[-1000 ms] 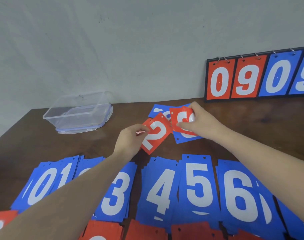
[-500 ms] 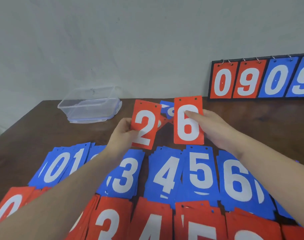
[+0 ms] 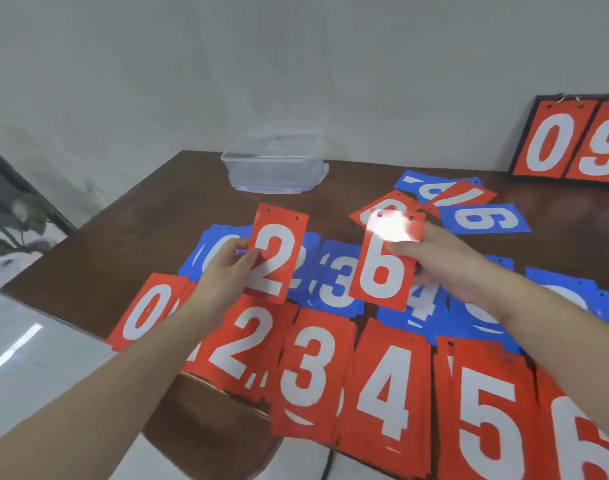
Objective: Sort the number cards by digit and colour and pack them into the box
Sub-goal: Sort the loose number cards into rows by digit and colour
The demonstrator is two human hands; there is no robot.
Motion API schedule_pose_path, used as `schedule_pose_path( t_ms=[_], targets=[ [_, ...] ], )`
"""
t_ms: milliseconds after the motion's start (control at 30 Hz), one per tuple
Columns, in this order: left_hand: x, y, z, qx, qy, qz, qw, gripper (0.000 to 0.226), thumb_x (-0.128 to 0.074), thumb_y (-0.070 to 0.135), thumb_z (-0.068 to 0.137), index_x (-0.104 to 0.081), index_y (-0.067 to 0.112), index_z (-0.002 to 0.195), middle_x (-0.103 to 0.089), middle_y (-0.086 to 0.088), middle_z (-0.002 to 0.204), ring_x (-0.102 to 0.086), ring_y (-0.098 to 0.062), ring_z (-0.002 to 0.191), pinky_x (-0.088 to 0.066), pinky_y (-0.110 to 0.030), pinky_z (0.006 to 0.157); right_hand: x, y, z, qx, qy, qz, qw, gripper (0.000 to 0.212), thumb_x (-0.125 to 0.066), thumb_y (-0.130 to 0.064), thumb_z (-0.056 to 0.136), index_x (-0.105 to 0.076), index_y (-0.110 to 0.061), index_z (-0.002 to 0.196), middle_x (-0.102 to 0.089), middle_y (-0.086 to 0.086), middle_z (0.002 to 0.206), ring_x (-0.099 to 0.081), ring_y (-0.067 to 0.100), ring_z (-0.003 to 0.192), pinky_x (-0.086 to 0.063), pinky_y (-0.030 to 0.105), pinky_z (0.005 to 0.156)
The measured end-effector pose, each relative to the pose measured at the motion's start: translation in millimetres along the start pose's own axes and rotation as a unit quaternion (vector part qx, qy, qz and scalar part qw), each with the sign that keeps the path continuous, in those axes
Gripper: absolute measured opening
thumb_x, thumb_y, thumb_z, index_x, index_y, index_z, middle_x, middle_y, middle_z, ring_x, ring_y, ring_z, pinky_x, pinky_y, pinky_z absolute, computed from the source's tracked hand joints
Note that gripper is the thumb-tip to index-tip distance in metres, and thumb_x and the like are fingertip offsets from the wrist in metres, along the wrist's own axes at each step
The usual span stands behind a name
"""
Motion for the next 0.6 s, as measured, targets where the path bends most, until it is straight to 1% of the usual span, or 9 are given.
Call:
schedule_pose_path(
  t_ms=[100,167,233,300,367,433,500,533,600],
  targets=[
    [28.3,-10.8,-17.7,0.000,-0.015,0.020,1.000,0.012,-0.056,0.018,0.102,-0.062,0.025,0.109,-0.075,0.000,0.105,-0.074,-0.023,0.092,-0.060,-0.043,0.082,-31.7,-2.6,-5.2,-0.018,0.019,0.012,1.000,0.005,-0.058,-0.027,0.102,-0.062,-0.029,0.103,-0.075,-0.003,0.097,-0.073,0.014,0.086,-0.060,0.032,0.064],
    [43.3,-15.8,-30.1,0.010,-0.042,0.028,0.999,0.023,-0.057,0.015,0.102,-0.056,0.029,0.120,-0.075,0.001,0.107,-0.075,-0.020,0.090,-0.062,-0.044,0.082,-48.5,-1.4,-8.6,-0.033,0.036,0.020,0.999,0.014,-0.051,-0.028,0.104,-0.062,-0.025,0.097,-0.072,-0.002,0.091,-0.069,0.014,0.082,-0.055,0.030,0.060],
    [53.8,-21.8,-40.3,0.005,-0.063,0.060,0.996,0.039,-0.061,0.015,0.100,-0.051,0.035,0.133,-0.074,0.005,0.106,-0.074,-0.015,0.091,-0.062,-0.041,0.082,-61.9,0.9,-13.1,-0.033,0.034,-0.003,0.999,0.019,-0.048,-0.027,0.105,-0.064,-0.020,0.097,-0.070,-0.001,0.084,-0.067,0.014,0.074,-0.053,0.028,0.059],
    [59.0,-28.6,-46.8,-0.015,-0.072,0.121,0.990,0.052,-0.065,0.018,0.097,-0.046,0.039,0.141,-0.071,0.007,0.107,-0.072,-0.010,0.092,-0.061,-0.034,0.082,-73.3,4.1,-17.9,-0.024,0.010,-0.027,0.999,0.020,-0.049,-0.024,0.105,-0.067,-0.015,0.105,-0.074,0.003,0.089,-0.070,0.020,0.080,-0.059,0.033,0.069],
    [58.8,-33.1,-51.1,-0.039,-0.085,0.175,0.980,0.056,-0.066,0.021,0.096,-0.042,0.042,0.141,-0.067,0.008,0.105,-0.070,-0.011,0.089,-0.059,-0.028,0.078,-80.9,4.9,-23.9,-0.016,-0.001,-0.041,0.999,0.015,-0.053,-0.020,0.103,-0.066,-0.018,0.112,-0.076,0.008,0.101,-0.074,0.024,0.092,-0.061,0.043,0.081],
    [55.5,-35.7,-52.3,-0.070,-0.103,0.249,0.960,0.056,-0.064,0.024,0.097,-0.038,0.046,0.140,-0.062,0.010,0.103,-0.067,-0.013,0.086,-0.058,-0.025,0.071,-84.3,4.5,-28.6,-0.009,-0.002,-0.055,0.998,0.016,-0.058,-0.019,0.101,-0.062,-0.024,0.116,-0.075,0.008,0.105,-0.074,0.024,0.095,-0.062,0.048,0.083],
    [51.8,-36.7,-52.5,-0.099,-0.121,0.338,0.928,0.054,-0.060,0.025,0.098,-0.038,0.044,0.144,-0.059,0.014,0.109,-0.063,-0.010,0.086,-0.054,-0.019,0.066,-85.3,4.0,-35.0,-0.005,0.006,-0.075,0.997,0.021,-0.060,-0.019,0.100,-0.058,-0.029,0.117,-0.074,0.008,0.105,-0.074,0.023,0.093,-0.063,0.046,0.079],
    [50.7,-37.0,-51.9,-0.114,-0.124,0.379,0.910,0.053,-0.060,0.026,0.098,-0.040,0.042,0.144,-0.057,0.014,0.117,-0.061,-0.009,0.093,-0.052,-0.018,0.070,-84.3,4.2,-39.0,-0.003,0.014,-0.089,0.996,0.021,-0.061,-0.018,0.099,-0.057,-0.031,0.115,-0.073,0.008,0.105,-0.074,0.023,0.092,-0.063,0.043,0.076],
    [48.5,-36.9,-50.1,-0.150,-0.117,0.444,0.876,0.053,-0.064,0.030,0.095,-0.044,0.039,0.143,-0.050,0.009,0.134,-0.055,-0.013,0.112,-0.050,-0.022,0.085,-80.0,5.9,-46.8,0.005,0.029,-0.106,0.994,0.021,-0.061,-0.016,0.099,-0.055,-0.032,0.112,-0.072,0.009,0.103,-0.073,0.023,0.088,-0.062,0.038,0.070]
  ],
)
Point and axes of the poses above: each hand's wrist, its own z-axis towards the middle knuckle, its own x-axis out of the back of the hand, y = z × x, the point moved 3 cm from there along z, towards the middle knuckle
